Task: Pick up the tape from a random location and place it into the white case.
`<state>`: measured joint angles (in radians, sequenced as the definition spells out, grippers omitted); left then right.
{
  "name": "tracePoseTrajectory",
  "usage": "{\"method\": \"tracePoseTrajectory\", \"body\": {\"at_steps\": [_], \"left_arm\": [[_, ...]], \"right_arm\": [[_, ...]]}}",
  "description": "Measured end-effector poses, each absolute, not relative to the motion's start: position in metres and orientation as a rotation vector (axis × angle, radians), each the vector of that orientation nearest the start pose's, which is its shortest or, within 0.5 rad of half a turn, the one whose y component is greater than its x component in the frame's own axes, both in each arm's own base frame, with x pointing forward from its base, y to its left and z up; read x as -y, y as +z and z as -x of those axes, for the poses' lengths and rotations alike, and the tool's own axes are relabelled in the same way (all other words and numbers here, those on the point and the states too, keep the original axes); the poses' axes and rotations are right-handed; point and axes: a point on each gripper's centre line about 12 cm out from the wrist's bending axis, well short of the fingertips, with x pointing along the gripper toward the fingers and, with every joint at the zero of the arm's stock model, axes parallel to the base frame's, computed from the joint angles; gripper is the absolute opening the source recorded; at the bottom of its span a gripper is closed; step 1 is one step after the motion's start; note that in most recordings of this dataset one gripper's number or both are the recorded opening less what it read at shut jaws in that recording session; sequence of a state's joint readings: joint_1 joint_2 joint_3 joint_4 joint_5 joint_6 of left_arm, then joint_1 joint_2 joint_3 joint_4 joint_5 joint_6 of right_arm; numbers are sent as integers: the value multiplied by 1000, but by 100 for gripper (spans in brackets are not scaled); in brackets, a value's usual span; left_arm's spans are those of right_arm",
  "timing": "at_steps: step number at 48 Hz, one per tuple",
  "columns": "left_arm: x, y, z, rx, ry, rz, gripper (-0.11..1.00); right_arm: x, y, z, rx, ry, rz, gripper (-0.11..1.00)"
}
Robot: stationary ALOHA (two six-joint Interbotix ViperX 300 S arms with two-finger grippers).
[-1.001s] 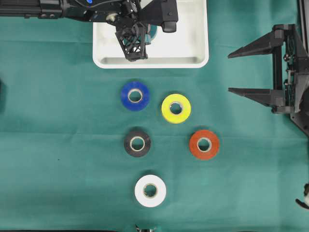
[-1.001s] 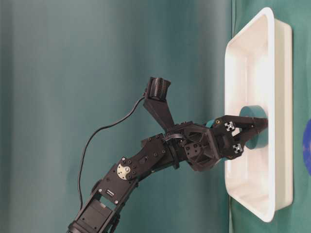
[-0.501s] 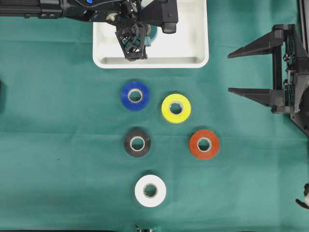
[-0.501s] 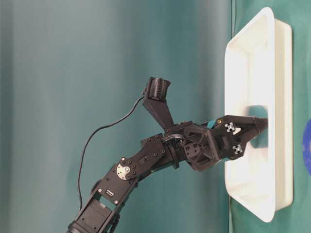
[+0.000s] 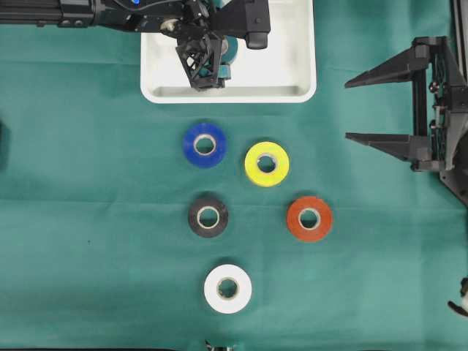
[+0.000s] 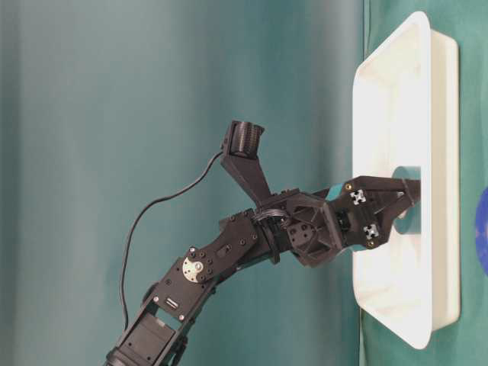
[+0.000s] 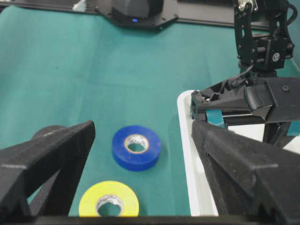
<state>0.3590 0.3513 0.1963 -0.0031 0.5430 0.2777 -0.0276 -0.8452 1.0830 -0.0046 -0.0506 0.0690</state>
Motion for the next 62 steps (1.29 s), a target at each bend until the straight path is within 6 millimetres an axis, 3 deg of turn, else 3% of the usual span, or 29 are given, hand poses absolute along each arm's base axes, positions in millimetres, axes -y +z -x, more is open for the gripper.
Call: {"method": "tracePoseTrajectory", "body": {"at_steps": [10,26,50,62], "left_arm": [[-162,139,-435,-1129,164,-45,97],[-144,221,-425,-1039,156,-79,97],[-125,315,-416,-940,143,-116,97],[-124,319,-413,-940,143,-116,97]], "right_arm": [[6,278,-222,-185,-35,-67,92],[6,278,-223,-185,-33,-67,92],[6,279,-223,-183,-35,-67,92],[6,279,-222,-183,-35,-67,92]]}}
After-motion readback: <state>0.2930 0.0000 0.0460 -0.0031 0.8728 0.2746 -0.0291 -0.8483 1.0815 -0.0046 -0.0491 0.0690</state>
